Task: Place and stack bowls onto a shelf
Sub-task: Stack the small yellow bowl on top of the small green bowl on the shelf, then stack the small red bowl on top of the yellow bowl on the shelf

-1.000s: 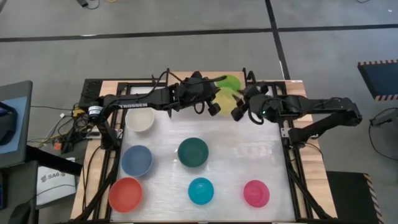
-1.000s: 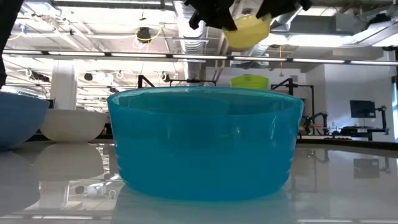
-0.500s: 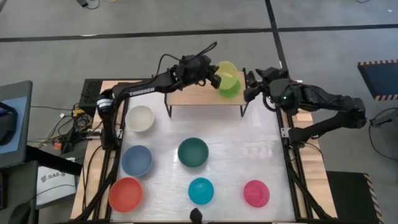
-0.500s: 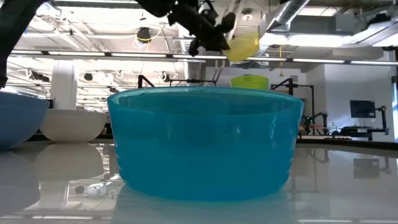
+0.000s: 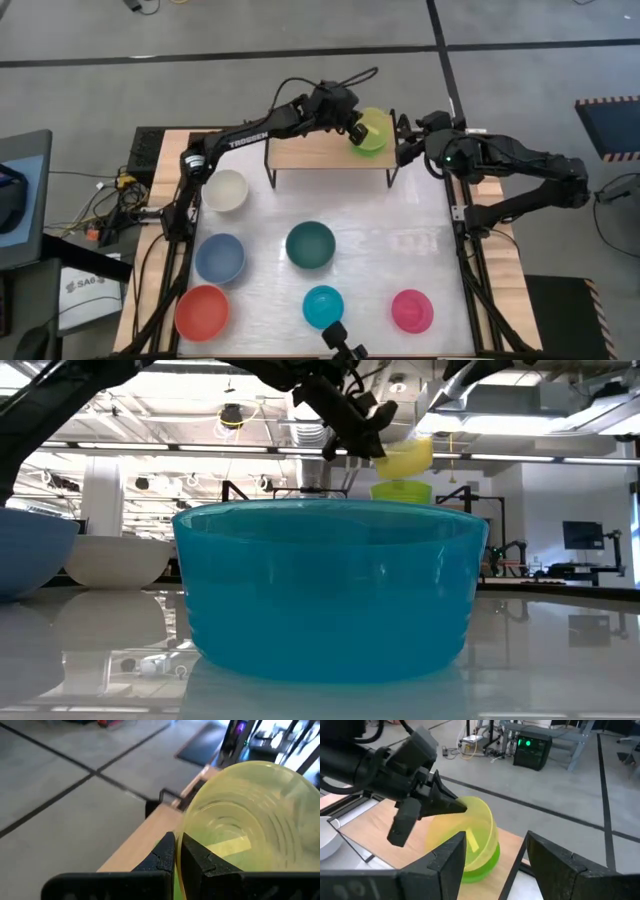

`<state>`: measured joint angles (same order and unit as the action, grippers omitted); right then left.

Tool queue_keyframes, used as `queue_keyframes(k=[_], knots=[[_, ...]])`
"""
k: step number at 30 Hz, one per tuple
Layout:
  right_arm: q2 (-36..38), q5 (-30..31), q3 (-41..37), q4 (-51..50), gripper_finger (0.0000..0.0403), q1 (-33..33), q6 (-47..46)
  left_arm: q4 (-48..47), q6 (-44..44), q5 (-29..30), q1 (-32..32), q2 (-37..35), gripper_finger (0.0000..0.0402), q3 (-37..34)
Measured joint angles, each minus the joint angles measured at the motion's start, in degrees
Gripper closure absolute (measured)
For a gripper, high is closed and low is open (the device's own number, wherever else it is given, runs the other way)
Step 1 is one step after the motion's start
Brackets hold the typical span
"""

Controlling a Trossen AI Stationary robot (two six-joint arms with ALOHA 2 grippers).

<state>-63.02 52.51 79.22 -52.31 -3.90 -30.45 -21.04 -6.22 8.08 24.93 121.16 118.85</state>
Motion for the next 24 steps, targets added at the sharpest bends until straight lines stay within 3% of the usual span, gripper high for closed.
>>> queue_keyframes(k=[6,11,24], knots=[[0.0,-0.9,0.0,-2.2,0.0170,0.0,-3.0,-2.5,2.8,-0.5,0.8,0.0,0.0401,0.8],[0.0,-1.7,0.0,-2.5,0.0170,0.0,-4.0,-3.3,2.0,-4.8,1.9,0.0,0.0389,0.8],[0.0,-3.0,0.0,-2.5,0.0170,0.0,-5.8,-3.9,0.5,-3.3,2.8,0.0,0.0244,0.8]])
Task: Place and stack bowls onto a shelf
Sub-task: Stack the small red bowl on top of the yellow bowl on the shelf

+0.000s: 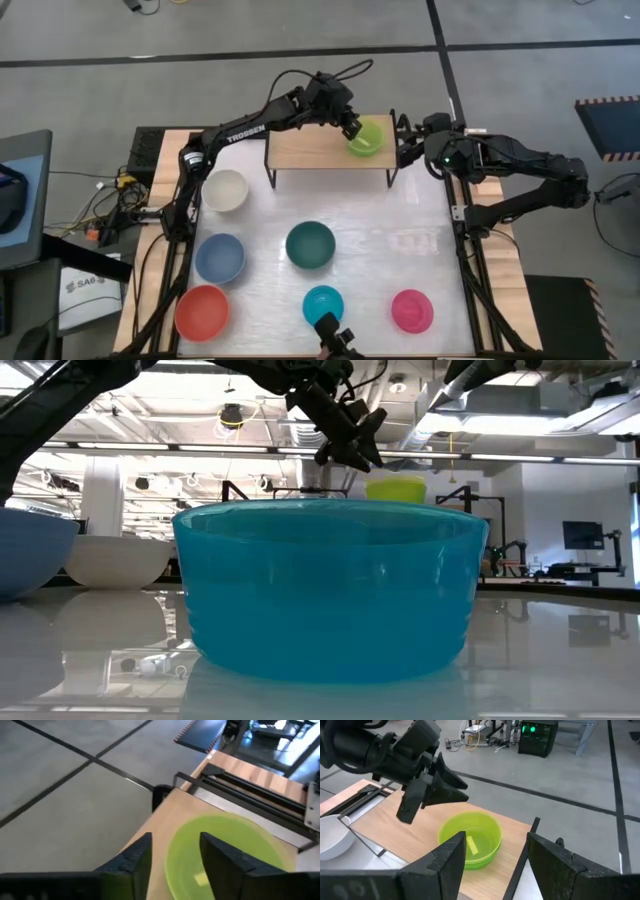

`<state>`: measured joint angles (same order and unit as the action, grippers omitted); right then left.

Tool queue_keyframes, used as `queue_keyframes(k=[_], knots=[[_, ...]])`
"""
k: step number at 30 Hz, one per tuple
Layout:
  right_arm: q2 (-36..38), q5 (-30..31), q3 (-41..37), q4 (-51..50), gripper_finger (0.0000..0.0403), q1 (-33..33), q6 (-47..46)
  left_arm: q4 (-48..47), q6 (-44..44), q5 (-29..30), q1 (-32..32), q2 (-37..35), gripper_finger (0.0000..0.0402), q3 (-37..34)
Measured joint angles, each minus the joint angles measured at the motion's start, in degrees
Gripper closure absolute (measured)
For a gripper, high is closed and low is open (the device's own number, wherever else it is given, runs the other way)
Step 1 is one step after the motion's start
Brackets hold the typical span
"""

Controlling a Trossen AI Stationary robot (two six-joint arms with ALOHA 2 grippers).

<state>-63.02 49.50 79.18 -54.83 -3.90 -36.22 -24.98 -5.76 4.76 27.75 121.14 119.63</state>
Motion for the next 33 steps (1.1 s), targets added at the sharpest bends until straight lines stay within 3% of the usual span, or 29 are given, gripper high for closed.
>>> queue_keyframes(k=[4,9,14,18,22,24,33], knots=[[0.0,-1.4,0.0,0.0,0.0170,0.3,-1.2,0.0,-0.9,3.5,0.1,0.0,0.0229,0.3],[0.0,-4.0,0.0,-2.7,0.0170,1.8,-1.5,-1.5,-1.7,3.1,0.3,0.0,0.0232,0.4],[0.1,-18.1,-2.1,-16.7,0.0170,2.5,-5.7,-6.7,0.2,1.5,-0.4,-4.4,0.0246,0.4],[0.8,-32.5,-10.3,-21.6,0.0171,4.9,-7.7,-10.1,3.0,1.5,-1.0,-8.2,0.0260,0.5],[2.6,-48.7,-21.2,-15.7,0.0171,9.7,-8.6,-10.8,8.6,3.2,-1.8,-10.1,0.0271,0.5],[3.0,-53.9,-26.0,-10.4,0.0171,13.2,-10.1,-10.9,8.7,2.5,-1.9,-10.7,0.0274,0.5],[0.9,-54.3,-40.5,13.1,0.0171,36.2,-20.9,-15.5,8.7,0.0,-2.4,-10.7,0.0276,0.4]])
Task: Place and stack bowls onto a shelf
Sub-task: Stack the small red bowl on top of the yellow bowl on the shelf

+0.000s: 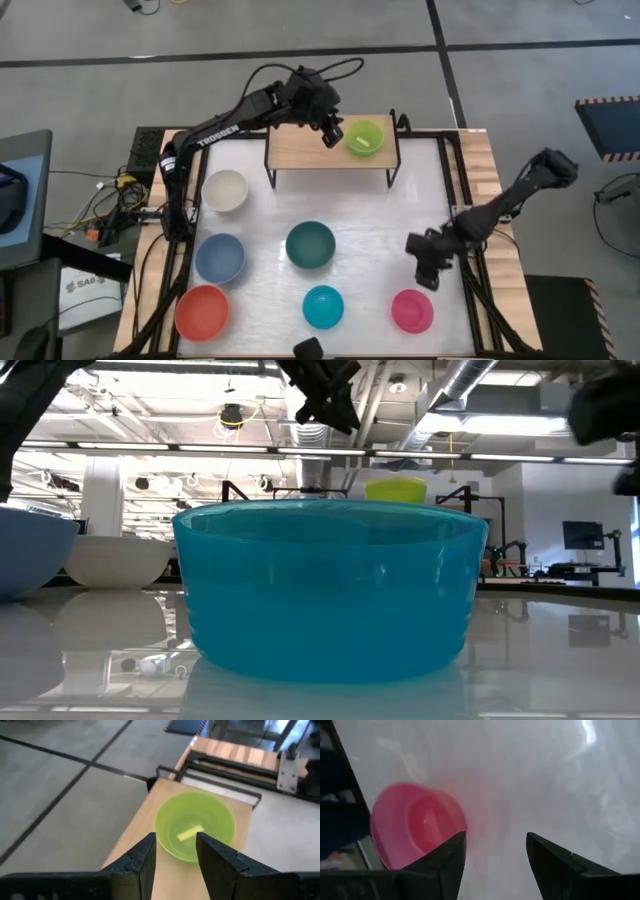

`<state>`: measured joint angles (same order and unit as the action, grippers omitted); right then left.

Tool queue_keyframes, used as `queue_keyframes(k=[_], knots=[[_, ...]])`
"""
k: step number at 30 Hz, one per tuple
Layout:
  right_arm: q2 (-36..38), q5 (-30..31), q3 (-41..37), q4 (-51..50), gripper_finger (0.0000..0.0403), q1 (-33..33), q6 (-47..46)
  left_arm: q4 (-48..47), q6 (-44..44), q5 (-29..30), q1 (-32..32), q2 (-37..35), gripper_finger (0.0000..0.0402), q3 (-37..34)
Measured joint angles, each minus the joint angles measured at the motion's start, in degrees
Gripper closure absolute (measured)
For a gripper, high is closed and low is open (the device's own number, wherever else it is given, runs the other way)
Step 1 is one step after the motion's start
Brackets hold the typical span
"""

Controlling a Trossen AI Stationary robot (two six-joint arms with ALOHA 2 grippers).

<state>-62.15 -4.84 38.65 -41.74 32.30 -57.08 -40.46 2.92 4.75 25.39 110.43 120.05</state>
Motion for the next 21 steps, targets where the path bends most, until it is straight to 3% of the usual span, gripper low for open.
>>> queue_keyframes(k=[6,15,18,21], knots=[[-5.5,7.6,-0.6,4.6,0.0171,10.6,-5.3,-0.8,1.0,0.7,0.1,-0.3,0.0274,0.0],[-17.8,7.6,-0.6,12.4,0.0173,16.1,-13.4,-1.5,2.9,1.1,-0.3,-0.3,0.0243,0.0],[-19.5,7.6,-0.6,12.0,0.0194,16.2,-16.5,-1.7,2.9,1.0,-0.4,-0.3,0.0236,0.0],[-19.6,7.6,-0.6,11.8,0.0249,15.7,-16.8,-2.1,2.9,1.0,-0.4,-0.3,0.0235,0.0]])
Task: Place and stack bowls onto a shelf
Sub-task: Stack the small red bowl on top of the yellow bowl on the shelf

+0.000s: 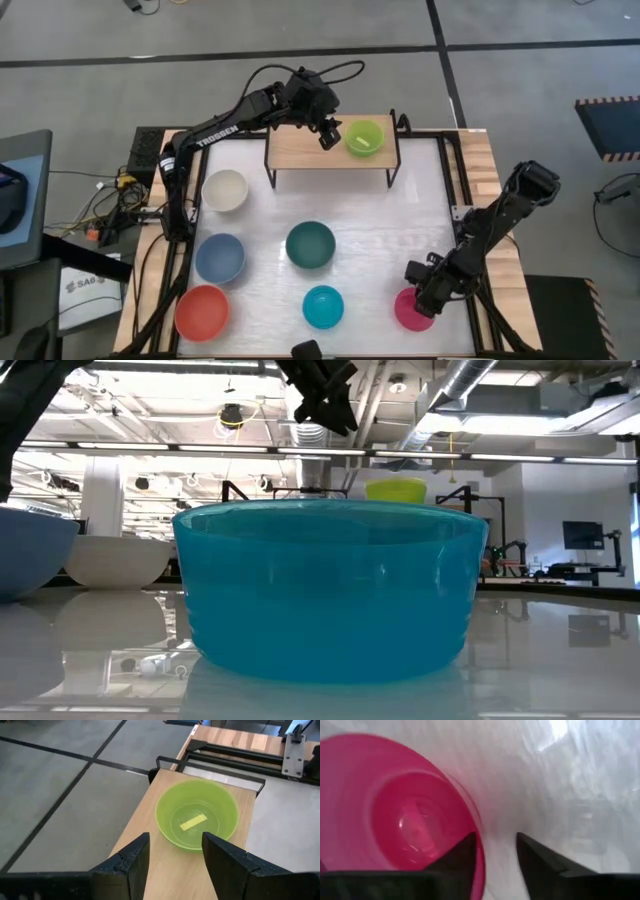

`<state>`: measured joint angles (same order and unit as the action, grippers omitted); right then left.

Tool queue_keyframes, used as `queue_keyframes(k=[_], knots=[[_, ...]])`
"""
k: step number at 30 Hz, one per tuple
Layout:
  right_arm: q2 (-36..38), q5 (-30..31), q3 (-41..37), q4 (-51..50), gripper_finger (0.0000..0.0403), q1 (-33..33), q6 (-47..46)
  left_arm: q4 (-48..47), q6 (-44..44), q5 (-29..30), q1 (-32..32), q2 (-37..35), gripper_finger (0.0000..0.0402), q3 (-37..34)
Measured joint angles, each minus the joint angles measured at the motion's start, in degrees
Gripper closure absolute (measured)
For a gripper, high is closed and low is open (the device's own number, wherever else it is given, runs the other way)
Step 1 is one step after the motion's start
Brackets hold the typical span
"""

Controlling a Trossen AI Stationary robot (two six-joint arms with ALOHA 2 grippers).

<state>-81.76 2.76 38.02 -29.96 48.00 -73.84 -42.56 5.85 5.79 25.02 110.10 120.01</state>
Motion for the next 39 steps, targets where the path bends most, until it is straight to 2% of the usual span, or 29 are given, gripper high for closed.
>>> queue_keyframes(k=[4,5,10,14,19,23,27,31,35,39], knots=[[2.4,-0.7,0.0,-1.4,0.0364,-2.1,0.4,-1.3,-0.5,0.0,-0.2,-0.7,0.0234,0.0],[3.6,-0.8,0.0,-1.5,0.0379,-2.8,0.9,-1.6,-0.5,0.0,-0.2,-1.3,0.0234,0.0],[11.4,1.5,0.0,-5.4,0.0373,-8.4,2.6,-2.2,-0.4,0.0,-0.8,-4.0,0.0234,0.0],[19.9,5.5,0.0,-9.4,0.0380,-15.9,8.0,-2.1,-0.5,-0.1,-1.0,-6.0,0.0234,0.0],[29.6,12.3,2.6,-7.9,0.0380,-31.7,19.8,-3.9,-0.3,-0.8,-1.3,-8.3,0.0234,0.0],[32.5,13.2,7.9,-4.5,0.0380,-46.5,32.3,-6.6,-1.0,-1.0,-1.4,-9.1,0.0234,0.0],[30.3,12.3,13.5,-0.2,0.0380,-60.4,42.8,-9.2,-3.0,-1.0,-1.4,-9.0,0.0234,0.0],[24.6,11.3,19.7,1.5,0.0380,-71.6,47.7,-9.8,-4.1,-0.9,-2.3,-8.9,0.0234,-0.5],[16.9,9.1,26.1,2.6,0.0380,-80.1,53.2,-10.9,-5.9,0.8,-3.2,-8.7,0.0234,-0.5],[8.6,3.8,32.7,-2.4,0.0375,-86.3,54.5,-13.9,-6.2,3.0,-3.2,-8.7,0.0234,-0.5]])
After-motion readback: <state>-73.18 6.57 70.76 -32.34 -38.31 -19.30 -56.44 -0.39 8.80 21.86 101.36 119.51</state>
